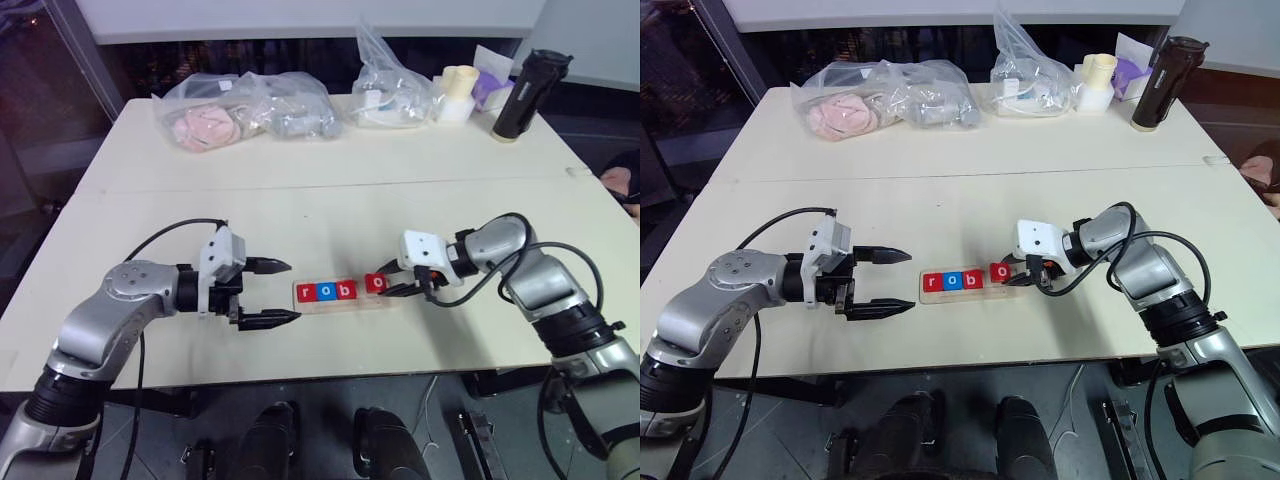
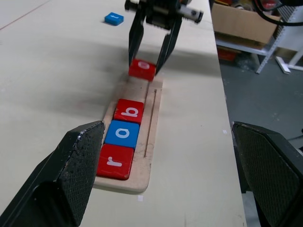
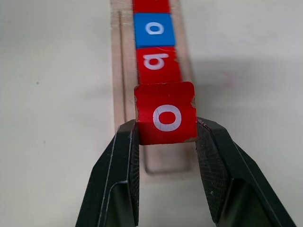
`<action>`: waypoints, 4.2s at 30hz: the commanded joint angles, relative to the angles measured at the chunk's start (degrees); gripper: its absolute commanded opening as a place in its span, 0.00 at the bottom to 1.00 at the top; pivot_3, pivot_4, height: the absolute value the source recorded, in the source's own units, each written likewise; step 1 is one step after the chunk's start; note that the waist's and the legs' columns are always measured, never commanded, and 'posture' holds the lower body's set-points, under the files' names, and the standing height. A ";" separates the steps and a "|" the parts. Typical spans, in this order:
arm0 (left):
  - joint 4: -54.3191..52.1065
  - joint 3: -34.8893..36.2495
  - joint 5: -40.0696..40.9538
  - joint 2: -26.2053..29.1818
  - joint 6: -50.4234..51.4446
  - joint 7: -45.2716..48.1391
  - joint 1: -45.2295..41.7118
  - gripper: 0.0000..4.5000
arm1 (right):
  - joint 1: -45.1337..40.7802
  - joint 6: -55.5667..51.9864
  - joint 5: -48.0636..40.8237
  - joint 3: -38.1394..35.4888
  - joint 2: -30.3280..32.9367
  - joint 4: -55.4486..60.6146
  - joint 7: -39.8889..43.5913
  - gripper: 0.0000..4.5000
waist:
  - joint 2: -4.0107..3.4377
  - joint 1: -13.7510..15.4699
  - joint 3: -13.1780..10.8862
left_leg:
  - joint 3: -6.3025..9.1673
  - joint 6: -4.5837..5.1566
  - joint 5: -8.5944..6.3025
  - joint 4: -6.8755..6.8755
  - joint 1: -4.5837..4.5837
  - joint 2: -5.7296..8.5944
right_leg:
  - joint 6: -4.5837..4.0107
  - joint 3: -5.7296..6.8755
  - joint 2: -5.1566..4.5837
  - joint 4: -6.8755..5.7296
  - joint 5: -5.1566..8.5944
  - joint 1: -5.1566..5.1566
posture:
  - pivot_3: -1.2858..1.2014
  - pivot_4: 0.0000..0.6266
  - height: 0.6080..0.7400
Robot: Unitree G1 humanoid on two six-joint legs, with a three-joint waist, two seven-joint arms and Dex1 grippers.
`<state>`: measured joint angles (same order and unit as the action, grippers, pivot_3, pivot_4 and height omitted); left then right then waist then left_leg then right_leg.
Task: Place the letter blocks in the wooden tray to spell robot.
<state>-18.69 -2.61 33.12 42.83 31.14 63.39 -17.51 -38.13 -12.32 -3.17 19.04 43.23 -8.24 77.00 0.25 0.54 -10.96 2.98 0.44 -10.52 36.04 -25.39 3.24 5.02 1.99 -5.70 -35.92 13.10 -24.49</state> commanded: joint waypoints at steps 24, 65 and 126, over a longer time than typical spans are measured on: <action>-4.11 2.16 1.16 0.68 0.89 -1.67 2.32 1.00 | -3.83 3.61 3.51 0.75 -4.48 -5.48 1.35 0.25 | 0.00 0.10 0.00 | 0.00 -0.01 0.02 0.01 0.01 -0.01 | 0.00 0.01 0.06 -0.08 0.00 -0.01 | 0.52 0.24 0.88; -3.73 1.49 0.63 -0.17 0.65 -1.54 1.75 1.00 | -9.37 -0.39 5.53 -10.00 -3.77 -11.19 -16.76 0.99 | 0.00 0.14 0.00 | 0.00 -0.03 0.02 0.01 0.02 -0.01 | -0.01 0.00 0.07 -0.09 -0.01 -0.02 | 0.52 0.24 0.88; 0.78 -1.38 -0.30 -3.50 -1.05 1.46 -2.90 1.00 | 18.95 -80.18 -9.22 -36.02 -32.73 47.63 -73.86 0.26 | -0.04 -1.16 0.05 | 0.00 -0.01 0.04 -0.07 0.06 -0.03 | 0.01 -0.08 0.11 -0.20 0.03 -0.05 | 0.52 0.24 0.88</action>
<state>-17.55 -3.86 33.03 39.61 31.10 64.63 -20.14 -18.95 -91.93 -11.67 -16.64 10.78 35.66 4.24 0.21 -0.62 -10.91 2.98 0.41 -10.48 35.97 -25.34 3.21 5.04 1.91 -5.60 -36.10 13.14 -24.55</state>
